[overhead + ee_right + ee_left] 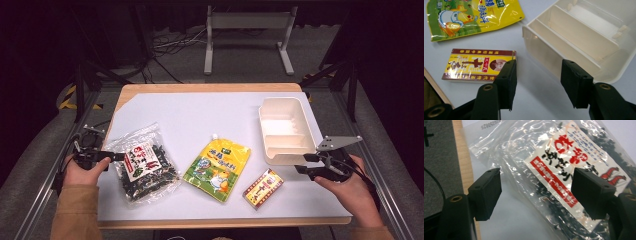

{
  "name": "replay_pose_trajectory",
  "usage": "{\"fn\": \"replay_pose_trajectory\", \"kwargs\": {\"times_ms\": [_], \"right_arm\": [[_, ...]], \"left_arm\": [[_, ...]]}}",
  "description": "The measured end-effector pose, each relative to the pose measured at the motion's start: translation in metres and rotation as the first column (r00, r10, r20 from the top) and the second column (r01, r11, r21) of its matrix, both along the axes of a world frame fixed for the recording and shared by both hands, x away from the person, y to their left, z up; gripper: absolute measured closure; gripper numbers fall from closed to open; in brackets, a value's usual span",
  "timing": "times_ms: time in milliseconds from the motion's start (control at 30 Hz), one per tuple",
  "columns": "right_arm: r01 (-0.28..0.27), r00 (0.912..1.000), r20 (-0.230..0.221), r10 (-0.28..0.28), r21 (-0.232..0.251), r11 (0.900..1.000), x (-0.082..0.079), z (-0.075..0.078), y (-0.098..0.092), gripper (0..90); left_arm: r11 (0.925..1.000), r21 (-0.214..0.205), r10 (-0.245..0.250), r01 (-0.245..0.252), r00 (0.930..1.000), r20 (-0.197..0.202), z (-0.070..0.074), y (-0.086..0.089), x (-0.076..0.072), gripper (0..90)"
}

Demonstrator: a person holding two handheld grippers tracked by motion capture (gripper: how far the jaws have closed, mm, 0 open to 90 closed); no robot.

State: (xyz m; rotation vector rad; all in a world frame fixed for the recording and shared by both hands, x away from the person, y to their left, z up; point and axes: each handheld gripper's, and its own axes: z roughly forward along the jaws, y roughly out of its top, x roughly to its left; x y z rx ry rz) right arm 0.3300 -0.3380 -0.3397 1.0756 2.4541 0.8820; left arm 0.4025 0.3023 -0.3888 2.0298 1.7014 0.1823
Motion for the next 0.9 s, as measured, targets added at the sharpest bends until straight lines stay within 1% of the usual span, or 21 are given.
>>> {"fn": "replay_pose_trajectory", "kwargs": {"times_ms": [100,133,200,233,300,367,400,433,500,533,567,600,667,733,800,833,900], "right_arm": [[0.002,1.0000,0.001,-0.002,-0.001,1.0000,-0.001,0.000,0.000,46.9],[0.004,1.0000,0.003,-0.004,-0.001,1.0000,-0.001,0.000,0.000,46.8],[0.002,1.0000,0.003,-0.002,0.000,1.0000,-0.002,0.000,0.000,46.6],[0.001,1.0000,0.002,-0.001,0.001,1.0000,-0.002,0.000,0.000,46.6],[0.002,1.0000,0.005,-0.002,-0.004,1.0000,-0.002,0.000,0.001,46.8],[0.000,1.0000,0.006,0.000,-0.003,1.0000,-0.002,0.000,0.001,46.7],[0.000,1.0000,0.007,0.000,-0.004,1.0000,-0.002,0.000,0.001,46.8],[0.001,1.0000,0.008,-0.001,-0.005,1.0000,-0.002,0.000,0.001,46.7],[-0.002,1.0000,0.009,0.002,-0.005,1.0000,-0.002,0.000,0.001,46.7],[-0.001,1.0000,0.007,0.001,-0.004,1.0000,-0.002,0.000,0.002,46.7],[-0.001,1.0000,0.007,0.001,-0.004,1.0000,-0.002,0.000,0.002,46.7],[-0.001,1.0000,0.008,0.001,-0.005,1.0000,-0.002,0.000,0.002,46.7],[-0.004,1.0000,0.007,0.004,-0.004,1.0000,-0.002,-0.001,0.002,46.6],[-0.005,1.0000,0.007,0.005,-0.005,1.0000,-0.002,-0.001,0.002,46.7],[-0.005,1.0000,0.007,0.005,-0.006,1.0000,-0.002,-0.001,0.002,46.6],[-0.006,1.0000,0.007,0.006,-0.006,1.0000,-0.002,-0.001,0.003,46.6],[-0.006,1.0000,0.005,0.006,-0.007,1.0000,-0.002,-0.001,0.003,46.6]], "left_arm": [[0.9999,-0.013,0.006,-0.006,0.9999,-0.012,-0.006,0.005,0.004,28.0],[0.9996,-0.021,0.016,-0.017,0.9997,-0.020,-0.009,0.006,0.005,28.8],[0.9989,-0.045,0.014,-0.016,0.9991,-0.040,-0.013,0.009,0.008,33.0],[0.9981,-0.059,0.014,-0.016,0.9990,-0.042,-0.017,0.010,0.009,33.4],[0.9978,-0.063,0.016,-0.020,0.9981,-0.060,-0.021,0.012,0.011,35.0],[0.9956,-0.090,0.020,-0.026,0.9969,-0.076,-0.026,0.014,0.013,37.7],[0.9948,-0.098,0.020,-0.029,0.9955,-0.092,-0.028,0.015,0.013,39.2],[0.9940,-0.105,0.021,-0.031,0.9952,-0.095,-0.029,0.016,0.014,40.6],[0.9895,-0.137,0.031,-0.045,0.9940,-0.105,-0.032,0.019,0.013,43.4],[0.9850,-0.161,0.047,-0.063,0.9940,-0.099,-0.033,0.020,0.012,44.3],[0.9833,-0.170,0.048,-0.065,0.9938,-0.100,-0.034,0.020,0.012,44.2],[0.9824,-0.174,0.049,-0.068,0.9927,-0.110,-0.034,0.021,0.012,44.5],[0.9837,-0.163,0.054,-0.075,0.9901,-0.129,-0.037,0.020,0.013,45.9],[0.9837,-0.160,0.062,-0.082,0.9898,-0.128,-0.037,0.019,0.012,46.4],[0.9798,-0.175,0.073,-0.097,0.9878,-0.138,-0.037,0.019,0.012,47.3],[0.9792,-0.173,0.081,-0.106,0.9860,-0.146,-0.037,0.019,0.011,48.1],[0.9782,-0.172,0.092,-0.117,0.9849,-0.147,-0.037,0.018,0.012,50.9]]}}
